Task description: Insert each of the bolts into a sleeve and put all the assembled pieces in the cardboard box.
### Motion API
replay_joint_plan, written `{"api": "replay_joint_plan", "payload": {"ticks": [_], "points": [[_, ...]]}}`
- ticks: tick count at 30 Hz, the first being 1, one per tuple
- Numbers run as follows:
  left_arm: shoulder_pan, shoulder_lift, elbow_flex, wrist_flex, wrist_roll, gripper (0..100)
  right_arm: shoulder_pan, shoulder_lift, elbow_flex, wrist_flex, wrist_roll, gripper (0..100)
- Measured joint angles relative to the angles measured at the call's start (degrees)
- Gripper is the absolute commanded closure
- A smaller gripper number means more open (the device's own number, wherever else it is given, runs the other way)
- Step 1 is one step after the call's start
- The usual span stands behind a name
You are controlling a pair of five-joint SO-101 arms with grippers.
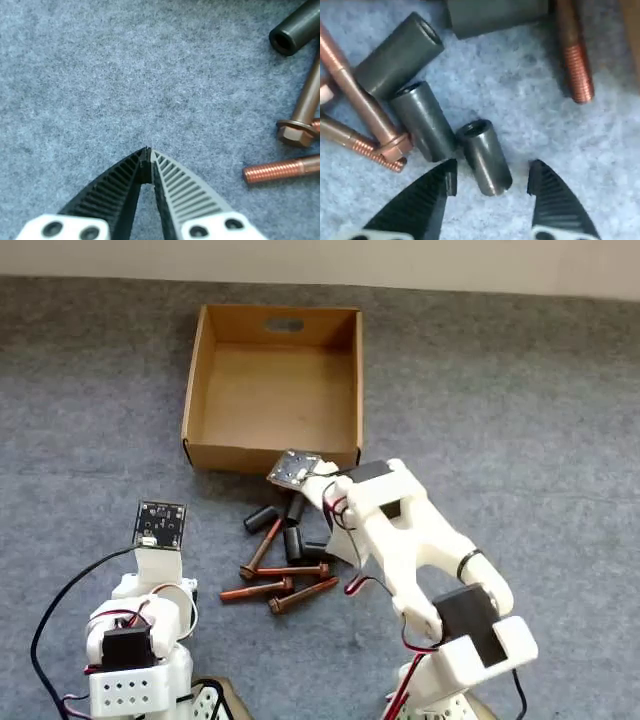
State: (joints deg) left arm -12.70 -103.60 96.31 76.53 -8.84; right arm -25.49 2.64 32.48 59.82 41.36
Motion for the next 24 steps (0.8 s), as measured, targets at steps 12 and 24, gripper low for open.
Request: {"api": "replay_joint_plan", "payload": {"ticks": [12,24], "points": [[0.00,0.00,0.00,0.00,0.00,99,0.35,1.05,-2.20,-2.64,-4.84,99.4],[0.00,0.00,0.00,0.00,0.00,99,14.15,-17.67,6.51,-2.64,-19.78,99.3]]}}
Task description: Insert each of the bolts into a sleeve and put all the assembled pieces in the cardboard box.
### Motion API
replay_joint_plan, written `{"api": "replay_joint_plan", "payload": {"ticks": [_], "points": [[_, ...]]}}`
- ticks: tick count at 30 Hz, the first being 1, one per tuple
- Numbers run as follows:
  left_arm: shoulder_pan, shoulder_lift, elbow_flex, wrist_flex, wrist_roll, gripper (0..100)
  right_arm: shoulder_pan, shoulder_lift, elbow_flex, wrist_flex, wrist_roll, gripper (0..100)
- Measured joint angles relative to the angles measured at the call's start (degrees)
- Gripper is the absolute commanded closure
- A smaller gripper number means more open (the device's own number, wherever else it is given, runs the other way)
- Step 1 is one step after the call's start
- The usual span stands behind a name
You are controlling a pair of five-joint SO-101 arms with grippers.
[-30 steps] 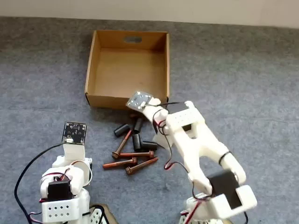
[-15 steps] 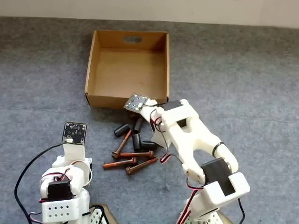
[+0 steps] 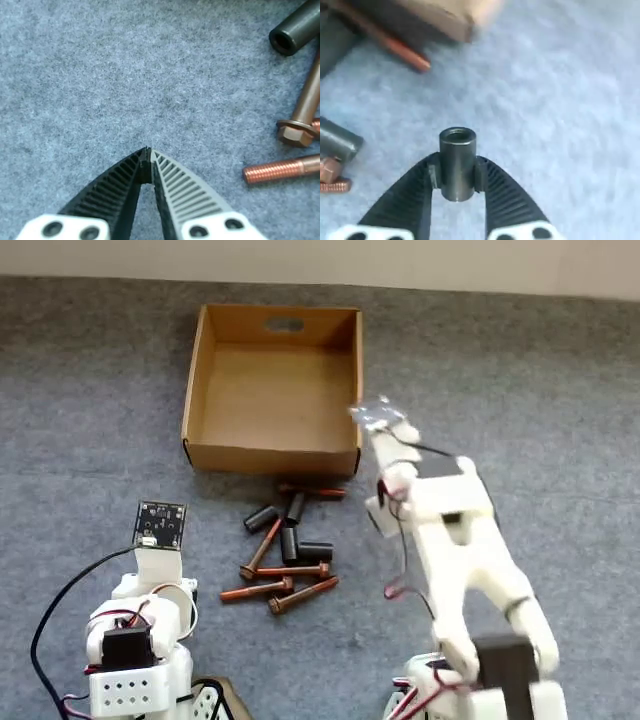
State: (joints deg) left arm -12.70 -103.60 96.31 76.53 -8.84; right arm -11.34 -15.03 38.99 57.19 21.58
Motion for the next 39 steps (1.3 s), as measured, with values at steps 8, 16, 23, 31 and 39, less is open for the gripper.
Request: {"api": "replay_joint_plan", "payload": {"ticks": [8,16,23,31,39], "points": [[0.00,0.00,0.00,0.00,0.00,99,0.97,-11.43,18.11,-5.63,-1.23,98.8],[0.00,0.00,0.00,0.00,0.00,99,0.97,-16.88,28.04,-7.30,-1.23,84.4],[0.00,0.00,0.00,0.00,0.00,99,0.97,-16.97,28.04,-7.56,-1.23,84.8],[0.00,0.00,0.00,0.00,0.00,99,0.88,-16.97,28.04,-8.44,-1.23,85.0],[0.00,0.00,0.00,0.00,0.00,99,1.14,-17.05,28.40,-8.53,-1.23,98.8]]}}
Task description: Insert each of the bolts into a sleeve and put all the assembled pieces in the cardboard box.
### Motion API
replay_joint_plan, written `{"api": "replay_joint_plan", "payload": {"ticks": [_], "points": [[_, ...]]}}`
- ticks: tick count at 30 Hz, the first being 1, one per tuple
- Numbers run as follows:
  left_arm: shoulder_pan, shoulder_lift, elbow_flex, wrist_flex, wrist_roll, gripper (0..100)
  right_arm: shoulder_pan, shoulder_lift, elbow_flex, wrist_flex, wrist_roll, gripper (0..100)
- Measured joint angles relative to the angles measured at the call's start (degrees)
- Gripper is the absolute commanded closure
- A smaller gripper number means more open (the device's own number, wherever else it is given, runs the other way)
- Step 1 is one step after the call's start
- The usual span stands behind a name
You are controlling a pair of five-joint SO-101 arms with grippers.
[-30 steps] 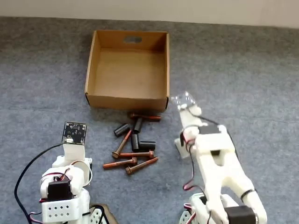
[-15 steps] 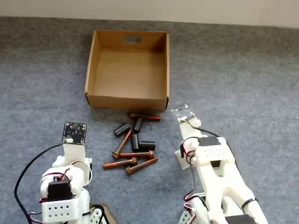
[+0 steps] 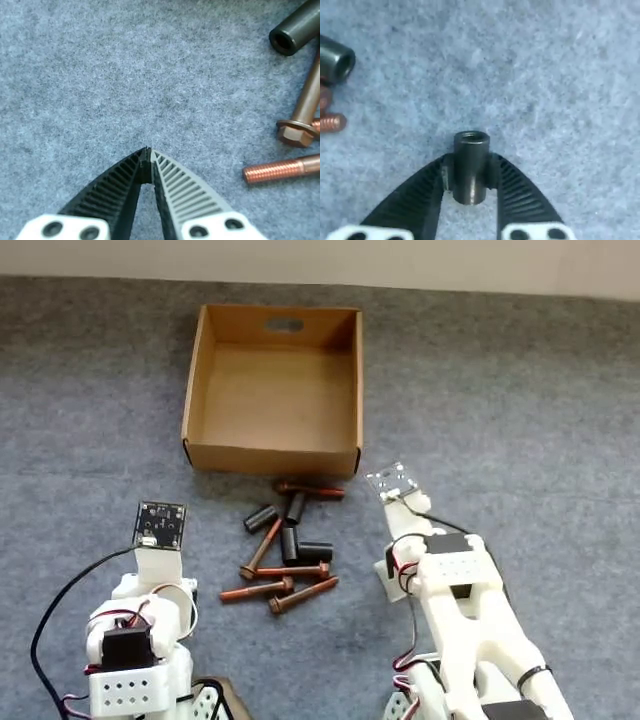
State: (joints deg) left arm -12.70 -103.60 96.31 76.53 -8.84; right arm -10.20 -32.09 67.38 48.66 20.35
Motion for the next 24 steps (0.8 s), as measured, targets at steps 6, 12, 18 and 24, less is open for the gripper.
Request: {"api": "replay_joint_plan", "payload": {"ticks": [6,12,18,24], "points": [[0.00,0.00,0.00,0.00,0.00,99,0.09,0.00,0.00,0.00,0.00,99.2],[0.00,0.00,0.00,0.00,0.00,99,0.00,-6.68,0.09,-0.09,-5.80,99.2],[0.00,0.00,0.00,0.00,0.00,99,-0.09,-24.97,6.95,-0.09,-7.74,99.2],[0.00,0.00,0.00,0.00,0.00,99,-0.09,-45.27,16.62,-0.09,-15.65,99.2]]}}
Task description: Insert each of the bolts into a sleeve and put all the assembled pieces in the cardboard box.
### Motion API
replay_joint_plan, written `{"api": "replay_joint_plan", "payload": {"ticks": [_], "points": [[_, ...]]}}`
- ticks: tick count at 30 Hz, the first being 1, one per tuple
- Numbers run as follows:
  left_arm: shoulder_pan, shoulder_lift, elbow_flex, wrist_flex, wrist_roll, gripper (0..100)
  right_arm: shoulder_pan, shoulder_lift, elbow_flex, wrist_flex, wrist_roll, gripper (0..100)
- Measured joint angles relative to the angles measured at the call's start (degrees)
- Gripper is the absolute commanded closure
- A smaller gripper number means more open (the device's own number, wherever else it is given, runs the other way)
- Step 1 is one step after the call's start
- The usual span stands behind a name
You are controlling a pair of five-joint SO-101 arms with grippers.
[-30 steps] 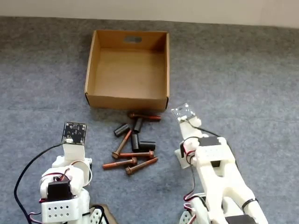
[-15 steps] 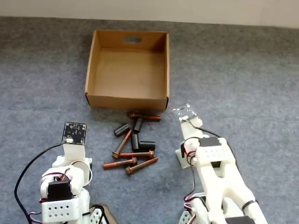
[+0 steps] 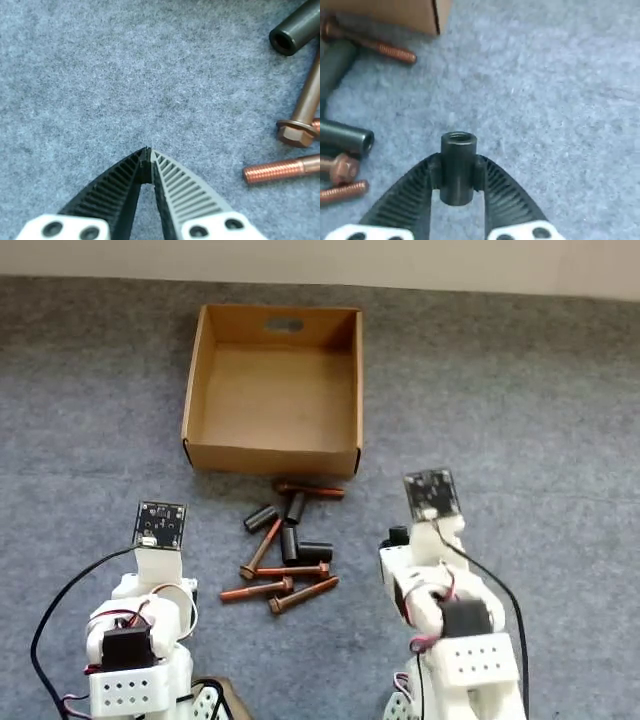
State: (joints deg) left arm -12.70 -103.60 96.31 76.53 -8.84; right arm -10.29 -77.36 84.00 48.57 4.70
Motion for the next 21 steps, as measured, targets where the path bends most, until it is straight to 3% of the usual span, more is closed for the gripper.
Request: {"api": "replay_joint_plan", "payload": {"ticks": [7,13,21], "points": [[0.00,0.00,0.00,0.00,0.00,99,0.00,-17.41,10.90,0.26,-4.04,99.2],[0.00,0.00,0.00,-0.79,0.00,99,-0.09,-26.20,11.60,5.63,-4.40,99.2],[0.70,0.00,0.00,-30.07,-0.09,99,-0.09,-26.55,11.87,6.07,-4.57,99.2]]}}
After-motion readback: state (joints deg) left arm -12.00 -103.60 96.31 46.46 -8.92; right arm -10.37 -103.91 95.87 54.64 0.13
